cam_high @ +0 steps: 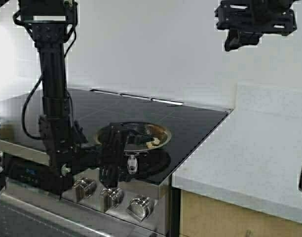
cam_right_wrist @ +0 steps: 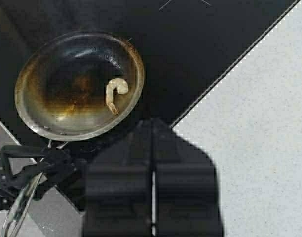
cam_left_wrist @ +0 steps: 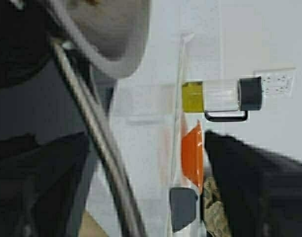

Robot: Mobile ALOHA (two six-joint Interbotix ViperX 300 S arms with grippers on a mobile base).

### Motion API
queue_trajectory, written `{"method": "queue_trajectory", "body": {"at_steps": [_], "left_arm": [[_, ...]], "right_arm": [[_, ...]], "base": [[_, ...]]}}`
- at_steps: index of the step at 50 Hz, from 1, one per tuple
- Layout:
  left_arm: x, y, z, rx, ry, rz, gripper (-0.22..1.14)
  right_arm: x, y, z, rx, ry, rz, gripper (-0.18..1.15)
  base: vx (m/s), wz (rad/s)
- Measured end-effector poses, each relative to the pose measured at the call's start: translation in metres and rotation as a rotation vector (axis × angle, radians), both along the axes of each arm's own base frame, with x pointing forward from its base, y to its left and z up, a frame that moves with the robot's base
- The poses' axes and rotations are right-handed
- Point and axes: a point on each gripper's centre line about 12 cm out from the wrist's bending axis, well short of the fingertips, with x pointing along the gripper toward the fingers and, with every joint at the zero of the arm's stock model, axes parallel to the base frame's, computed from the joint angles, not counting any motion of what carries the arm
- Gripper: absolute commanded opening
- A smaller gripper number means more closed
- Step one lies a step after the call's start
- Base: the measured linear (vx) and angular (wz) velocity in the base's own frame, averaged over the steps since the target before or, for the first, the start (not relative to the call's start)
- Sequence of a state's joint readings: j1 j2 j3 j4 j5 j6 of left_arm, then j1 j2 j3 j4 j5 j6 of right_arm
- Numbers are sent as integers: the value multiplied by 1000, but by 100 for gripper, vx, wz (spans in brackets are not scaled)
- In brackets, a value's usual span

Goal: Add oil to the pan and cook the shrimp and serve it

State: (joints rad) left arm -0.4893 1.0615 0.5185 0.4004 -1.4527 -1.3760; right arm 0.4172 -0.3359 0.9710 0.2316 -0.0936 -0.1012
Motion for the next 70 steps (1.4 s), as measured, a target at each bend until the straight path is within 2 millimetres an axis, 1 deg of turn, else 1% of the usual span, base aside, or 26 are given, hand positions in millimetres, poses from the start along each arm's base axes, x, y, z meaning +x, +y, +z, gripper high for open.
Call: {"method": "queue_trajectory", "body": {"at_steps": [5, 8, 10, 12, 14, 18, 20, 21, 22, 24, 28, 30, 38, 47, 59, 70], "left_arm": [[3, -2, -2, -22, 14, 2, 96], [3, -2, -3, -36, 31, 5, 87], [4, -3, -3, -47, 40, 6, 78], [5, -3, -3, -60, 52, 9, 66], [5, -4, -3, -70, 65, 9, 50], [4, -3, -5, -87, 94, 15, 10], [4, -3, -5, -96, 106, 16, -6], [4, -2, -5, -99, 111, 20, -12], [4, -2, -6, -101, 116, 23, -14], [4, -2, -6, -101, 118, 23, -11], [4, -2, -6, -104, 122, 23, 4], [2, -2, -6, -103, 126, 18, 9], [-4, -3, -5, -119, 135, 8, 2], [-4, -2, -2, -143, 140, 12, 3], [1, -4, 21, -196, 109, 11, 3], [-2, -1, 41, -205, 97, 13, 3]], "right_arm": [[0, 0, 0, 1, 1, -1, 5], [0, 0, 0, 1, 1, -1, 5], [0, 0, 0, -1, 1, 0, 5], [0, 0, 0, -1, -1, 1, 5], [0, 0, 0, 0, 0, 0, 5], [0, 0, 0, -1, 1, 0, 5], [0, 0, 0, -1, 1, 0, 5], [0, 0, 0, -1, 1, 0, 5], [0, 0, 0, -1, 1, 0, 5], [0, 0, 0, -1, 1, 0, 5], [0, 0, -1, -1, 3, 0, 5], [0, 0, -1, -2, 4, 0, 5], [1, 0, -1, -1, 3, -2, 5], [1, 0, -1, -4, 3, 1, 5], [0, 0, -2, -3, 13, 1, 5], [3, 3, 4, 10, 30, 1, 5]], "base": [[0, 0], [0, 0], [0, 0], [0, 0], [0, 0], [0, 0], [0, 0], [0, 0], [0, 0], [0, 0], [0, 1], [0, 2], [0, 5], [0, 16], [0, 29], [1, 41]]}}
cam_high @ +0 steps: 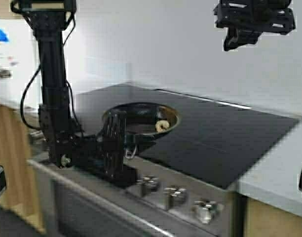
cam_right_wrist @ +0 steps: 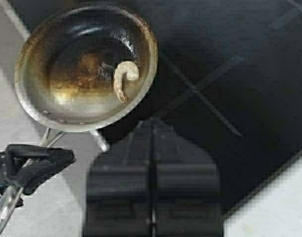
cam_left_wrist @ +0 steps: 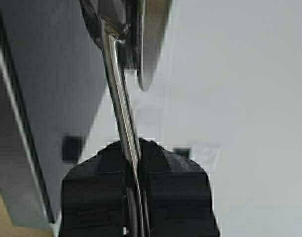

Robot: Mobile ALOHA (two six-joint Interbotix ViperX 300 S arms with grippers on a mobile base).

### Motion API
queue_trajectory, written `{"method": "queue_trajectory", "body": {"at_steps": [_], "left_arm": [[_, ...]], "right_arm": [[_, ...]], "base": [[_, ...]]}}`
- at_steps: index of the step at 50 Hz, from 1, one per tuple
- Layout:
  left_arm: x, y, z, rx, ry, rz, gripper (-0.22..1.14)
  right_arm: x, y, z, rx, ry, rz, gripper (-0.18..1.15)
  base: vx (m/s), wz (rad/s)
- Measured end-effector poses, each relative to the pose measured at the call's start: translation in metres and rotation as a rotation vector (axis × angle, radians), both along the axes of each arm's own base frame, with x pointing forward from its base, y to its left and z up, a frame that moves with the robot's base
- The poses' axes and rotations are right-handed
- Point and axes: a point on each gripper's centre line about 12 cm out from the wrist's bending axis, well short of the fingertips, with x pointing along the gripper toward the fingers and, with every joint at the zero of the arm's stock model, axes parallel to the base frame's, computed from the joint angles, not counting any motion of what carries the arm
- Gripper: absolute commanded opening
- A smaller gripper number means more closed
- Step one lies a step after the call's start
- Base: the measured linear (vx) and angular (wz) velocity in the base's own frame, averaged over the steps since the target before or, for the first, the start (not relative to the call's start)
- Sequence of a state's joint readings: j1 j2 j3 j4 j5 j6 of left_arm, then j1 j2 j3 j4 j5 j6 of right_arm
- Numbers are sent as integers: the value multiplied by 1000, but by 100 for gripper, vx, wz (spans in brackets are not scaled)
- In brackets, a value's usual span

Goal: Add oil to the pan and cook the shrimp and serve it

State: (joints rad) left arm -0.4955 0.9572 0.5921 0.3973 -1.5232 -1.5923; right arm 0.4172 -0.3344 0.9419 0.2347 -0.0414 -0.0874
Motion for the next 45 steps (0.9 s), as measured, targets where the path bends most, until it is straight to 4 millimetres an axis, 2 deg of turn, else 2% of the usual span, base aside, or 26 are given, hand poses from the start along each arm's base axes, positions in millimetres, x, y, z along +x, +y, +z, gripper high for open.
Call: {"method": "queue_trajectory", "body": {"at_steps": [10, 27, 45], "left_arm": [[-2, 5, 15, -4, -5, 28, 3], [4, 11, 19, -7, -10, 75, 3], [-1, 10, 26, -8, -7, 69, 3]], "right_arm": [[1, 2, 4, 10, 25, -1, 5], [3, 2, 1, -1, 37, 3, 5], [5, 4, 1, 3, 37, 2, 5]], "base": [[-1, 49], [-5, 46], [-4, 46]]}}
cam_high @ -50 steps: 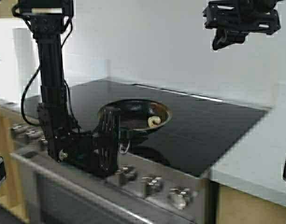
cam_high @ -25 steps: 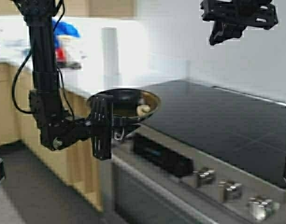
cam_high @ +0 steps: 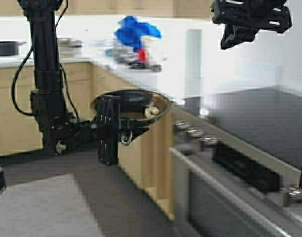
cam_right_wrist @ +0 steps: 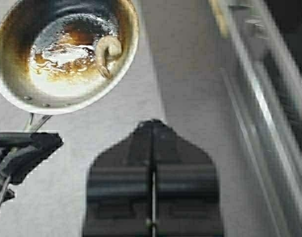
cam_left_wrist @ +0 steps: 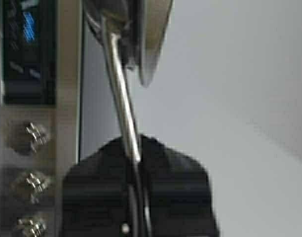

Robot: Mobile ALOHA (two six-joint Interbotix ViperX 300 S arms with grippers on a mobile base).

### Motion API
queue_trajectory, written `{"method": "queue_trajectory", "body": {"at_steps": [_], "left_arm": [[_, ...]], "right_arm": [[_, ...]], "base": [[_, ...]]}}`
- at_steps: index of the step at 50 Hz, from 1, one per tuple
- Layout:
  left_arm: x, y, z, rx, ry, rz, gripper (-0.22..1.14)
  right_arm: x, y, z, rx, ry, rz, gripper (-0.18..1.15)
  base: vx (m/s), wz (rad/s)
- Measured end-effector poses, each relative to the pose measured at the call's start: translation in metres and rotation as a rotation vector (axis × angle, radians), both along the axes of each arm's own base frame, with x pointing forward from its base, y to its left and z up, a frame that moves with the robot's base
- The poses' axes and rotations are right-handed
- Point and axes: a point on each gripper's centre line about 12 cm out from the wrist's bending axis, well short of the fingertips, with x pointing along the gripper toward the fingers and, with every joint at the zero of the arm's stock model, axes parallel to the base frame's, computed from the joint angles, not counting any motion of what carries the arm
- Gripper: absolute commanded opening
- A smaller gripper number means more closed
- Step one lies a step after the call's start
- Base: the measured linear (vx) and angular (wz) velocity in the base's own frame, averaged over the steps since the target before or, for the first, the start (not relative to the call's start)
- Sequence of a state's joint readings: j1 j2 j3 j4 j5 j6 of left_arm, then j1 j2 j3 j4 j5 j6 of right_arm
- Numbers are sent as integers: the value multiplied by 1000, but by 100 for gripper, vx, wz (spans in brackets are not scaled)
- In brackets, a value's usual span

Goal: Add oil to the pan and cook the shrimp and serve it

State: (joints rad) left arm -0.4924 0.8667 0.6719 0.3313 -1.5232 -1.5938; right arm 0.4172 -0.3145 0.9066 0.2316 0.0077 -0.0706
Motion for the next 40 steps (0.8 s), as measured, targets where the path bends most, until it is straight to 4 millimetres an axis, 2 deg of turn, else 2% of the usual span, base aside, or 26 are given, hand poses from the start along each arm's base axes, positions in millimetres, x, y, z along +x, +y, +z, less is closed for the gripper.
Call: {"method": "queue_trajectory", "body": {"at_steps": [16, 23, 29, 40], "left_arm": [[-8, 1, 6, -3, 2, -9, 3], [-7, 0, 12, -9, -9, -9, 3], [-5, 7, 16, -10, -10, 12, 3], [-12, 11, 16, -1, 8, 15, 3]], "right_arm": [[2, 0, 0, 0, 0, -2, 5], [2, 0, 0, -1, -1, -1, 5], [2, 1, 0, -1, 1, 0, 5], [2, 1, 0, -1, 3, 0, 5]], "base": [[0, 50], [4, 70], [4, 74], [4, 77]]}}
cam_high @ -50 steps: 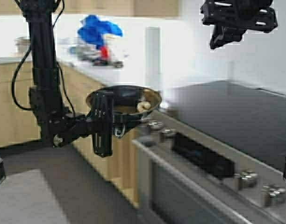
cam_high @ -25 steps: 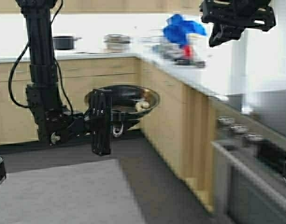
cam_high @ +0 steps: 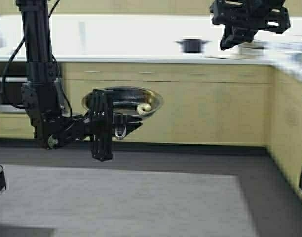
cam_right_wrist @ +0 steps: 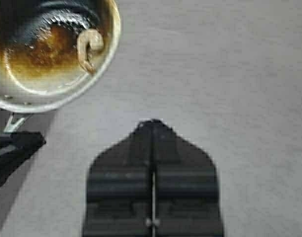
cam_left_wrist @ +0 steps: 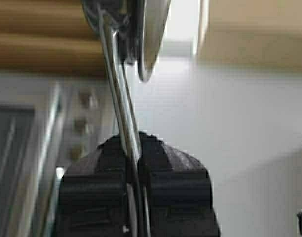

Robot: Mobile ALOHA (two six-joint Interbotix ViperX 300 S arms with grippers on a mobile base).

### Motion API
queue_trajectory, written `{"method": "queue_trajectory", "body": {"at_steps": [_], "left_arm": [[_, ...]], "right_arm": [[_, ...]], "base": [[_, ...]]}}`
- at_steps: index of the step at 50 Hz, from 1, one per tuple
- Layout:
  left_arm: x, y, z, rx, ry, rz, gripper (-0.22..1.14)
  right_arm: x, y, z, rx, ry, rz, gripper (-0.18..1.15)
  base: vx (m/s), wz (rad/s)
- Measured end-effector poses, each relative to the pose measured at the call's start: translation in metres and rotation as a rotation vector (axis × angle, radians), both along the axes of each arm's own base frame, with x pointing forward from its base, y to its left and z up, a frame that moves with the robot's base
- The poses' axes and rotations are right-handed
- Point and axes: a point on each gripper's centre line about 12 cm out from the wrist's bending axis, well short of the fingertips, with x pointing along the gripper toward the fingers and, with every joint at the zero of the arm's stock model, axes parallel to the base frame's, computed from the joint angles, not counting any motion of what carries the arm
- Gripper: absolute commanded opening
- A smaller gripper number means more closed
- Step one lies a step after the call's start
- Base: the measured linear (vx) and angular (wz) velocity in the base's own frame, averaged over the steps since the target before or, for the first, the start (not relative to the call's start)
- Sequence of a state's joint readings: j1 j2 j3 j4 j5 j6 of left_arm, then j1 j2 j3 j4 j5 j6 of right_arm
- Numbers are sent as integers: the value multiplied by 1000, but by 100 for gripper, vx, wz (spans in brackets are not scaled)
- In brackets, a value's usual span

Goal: Add oil to the pan and cook the shrimp and serve it

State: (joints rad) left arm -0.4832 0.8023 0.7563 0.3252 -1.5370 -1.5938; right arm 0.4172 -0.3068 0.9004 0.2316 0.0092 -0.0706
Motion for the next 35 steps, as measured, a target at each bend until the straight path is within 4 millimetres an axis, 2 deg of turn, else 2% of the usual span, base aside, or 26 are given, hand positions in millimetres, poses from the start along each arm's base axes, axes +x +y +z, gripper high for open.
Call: {"method": "queue_trajectory", "body": {"at_steps": [11, 26, 35], "left_arm": [[0, 0, 2, -2, -4, -2, 3], [-10, 4, -2, 15, 29, -9, 3], [-10, 5, 3, 12, 21, -5, 3]], "right_arm": [[0, -1, 0, -2, 1, -2, 5], [1, 2, 1, -2, 1, 8, 5], [2, -1, 2, 0, 0, -2, 5]], "base": [[2, 60], [1, 58], [1, 54]]}}
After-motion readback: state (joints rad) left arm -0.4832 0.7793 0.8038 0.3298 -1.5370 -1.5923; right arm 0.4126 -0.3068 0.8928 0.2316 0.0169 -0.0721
